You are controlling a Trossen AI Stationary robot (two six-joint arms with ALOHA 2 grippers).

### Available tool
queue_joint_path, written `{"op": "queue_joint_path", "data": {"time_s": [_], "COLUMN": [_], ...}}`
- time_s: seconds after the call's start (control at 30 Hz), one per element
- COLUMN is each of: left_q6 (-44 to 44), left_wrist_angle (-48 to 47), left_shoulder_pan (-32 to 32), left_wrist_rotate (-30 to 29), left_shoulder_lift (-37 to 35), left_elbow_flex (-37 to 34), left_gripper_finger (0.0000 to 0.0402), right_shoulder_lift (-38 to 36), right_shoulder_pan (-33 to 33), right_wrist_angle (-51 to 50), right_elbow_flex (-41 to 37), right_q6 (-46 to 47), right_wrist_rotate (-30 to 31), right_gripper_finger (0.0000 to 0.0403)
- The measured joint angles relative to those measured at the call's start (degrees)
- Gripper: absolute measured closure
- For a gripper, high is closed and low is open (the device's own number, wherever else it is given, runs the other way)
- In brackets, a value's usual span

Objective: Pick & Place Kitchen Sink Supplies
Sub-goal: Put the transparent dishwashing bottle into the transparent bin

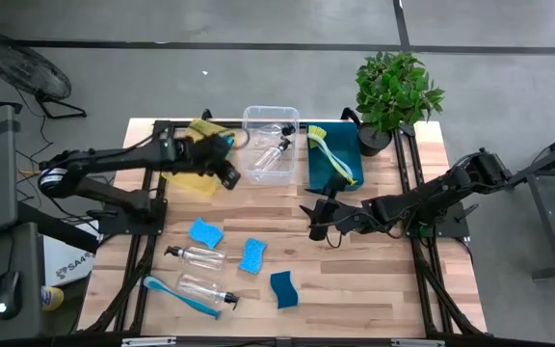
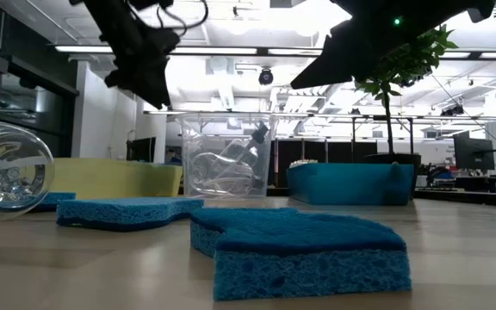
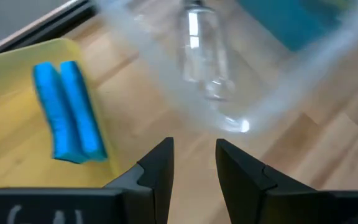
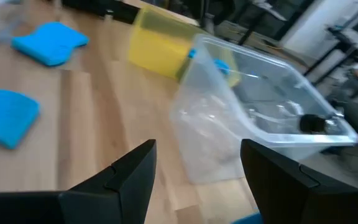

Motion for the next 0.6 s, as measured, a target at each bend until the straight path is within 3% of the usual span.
{"op": "queue_joint_path", "data": {"time_s": [0.27, 0.6], "left_q6": [-7.26, -10.22], "left_wrist_angle": [-0.79, -5.38], "left_shoulder_pan": [-15.72, -30.74], "left_wrist_rotate": [-8.0, -8.45], "left_shoulder_lift": [-0.05, -0.05], "left_elbow_flex": [0.0, 0.0], "left_gripper_finger": [0.0286, 0.0286], "right_shoulder_lift": [0.0, 0.0], "right_shoulder_pan": [0.02, 0.02], "right_wrist_angle": [-0.01, -0.03], "right_elbow_flex": [0.0, 0.0], "right_q6": [0.01, -0.39], "right_wrist_rotate": [-3.58, -4.88], "right_gripper_finger": [0.0176, 0.0176]}}
